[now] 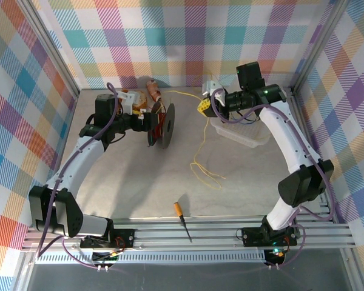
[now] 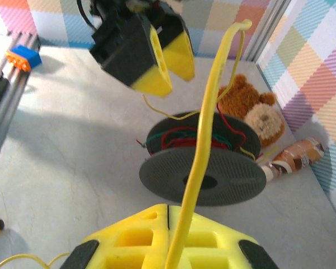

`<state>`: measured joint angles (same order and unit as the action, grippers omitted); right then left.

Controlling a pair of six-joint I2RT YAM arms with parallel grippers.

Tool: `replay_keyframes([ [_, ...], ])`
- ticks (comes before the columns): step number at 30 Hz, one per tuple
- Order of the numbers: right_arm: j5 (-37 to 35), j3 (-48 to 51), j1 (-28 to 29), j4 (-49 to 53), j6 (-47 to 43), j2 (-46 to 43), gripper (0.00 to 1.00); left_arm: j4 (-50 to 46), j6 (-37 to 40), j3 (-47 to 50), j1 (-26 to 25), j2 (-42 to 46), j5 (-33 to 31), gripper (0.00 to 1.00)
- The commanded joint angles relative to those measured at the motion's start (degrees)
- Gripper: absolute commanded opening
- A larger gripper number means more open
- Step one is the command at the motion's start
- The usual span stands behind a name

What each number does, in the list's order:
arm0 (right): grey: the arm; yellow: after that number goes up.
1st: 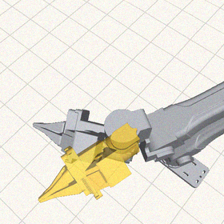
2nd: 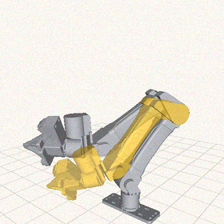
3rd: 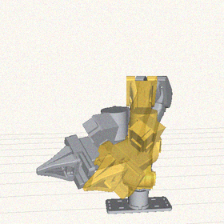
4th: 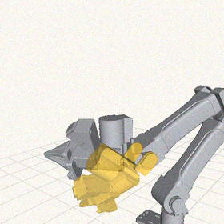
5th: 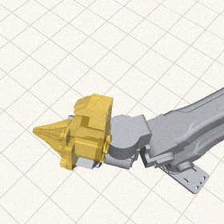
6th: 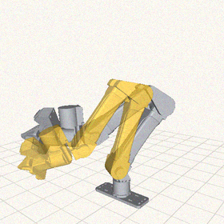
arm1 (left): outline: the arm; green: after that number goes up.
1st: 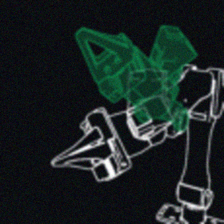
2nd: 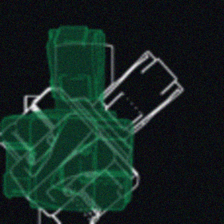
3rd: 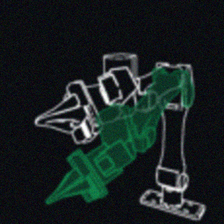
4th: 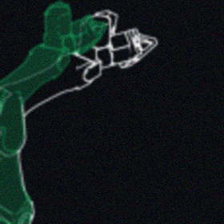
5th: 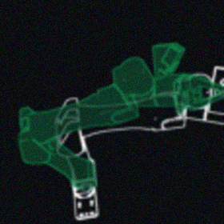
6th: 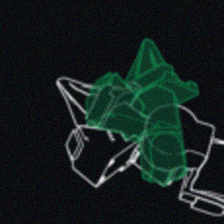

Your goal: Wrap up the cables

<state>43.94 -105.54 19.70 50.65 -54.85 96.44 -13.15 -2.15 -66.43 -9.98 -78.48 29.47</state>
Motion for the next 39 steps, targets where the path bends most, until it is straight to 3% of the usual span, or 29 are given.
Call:
replay_keyframes([
  [1, -1.7, -2.0, -0.6, 2.2, -5.9, 1.0, 0.00, 2.0, -1.0, 1.0, 0.6, 2.7, 0.3, 1.00],
  [6, -3.3, -3.2, -0.6, -0.7, -7.4, 2.5, 0.00, 1.4, -0.9, 1.1, 0.5, 1.3, -1.1, 1.00],
  [13, -1.7, -6.8, -0.6, -1.5, -11.1, 5.1, 0.00, -2.3, 2.9, 0.0, 0.3, -3.0, -2.2, 0.82],
  [19, 2.3, -10.5, -0.6, -1.0, -13.9, 6.8, 0.00, -6.4, 4.9, -1.3, -0.1, -4.9, -3.3, 0.80],
  [27, 4.9, -17.1, -0.6, 2.3, -15.0, 11.3, 0.00, -6.5, 5.3, -2.5, -0.2, -6.5, -2.2, 0.69],
  [39, 7.8, -17.9, -0.6, 0.9, -13.5, 13.1, 0.00, -9.5, 7.6, -7.5, -0.9, -11.5, -3.8, 0.61],
])
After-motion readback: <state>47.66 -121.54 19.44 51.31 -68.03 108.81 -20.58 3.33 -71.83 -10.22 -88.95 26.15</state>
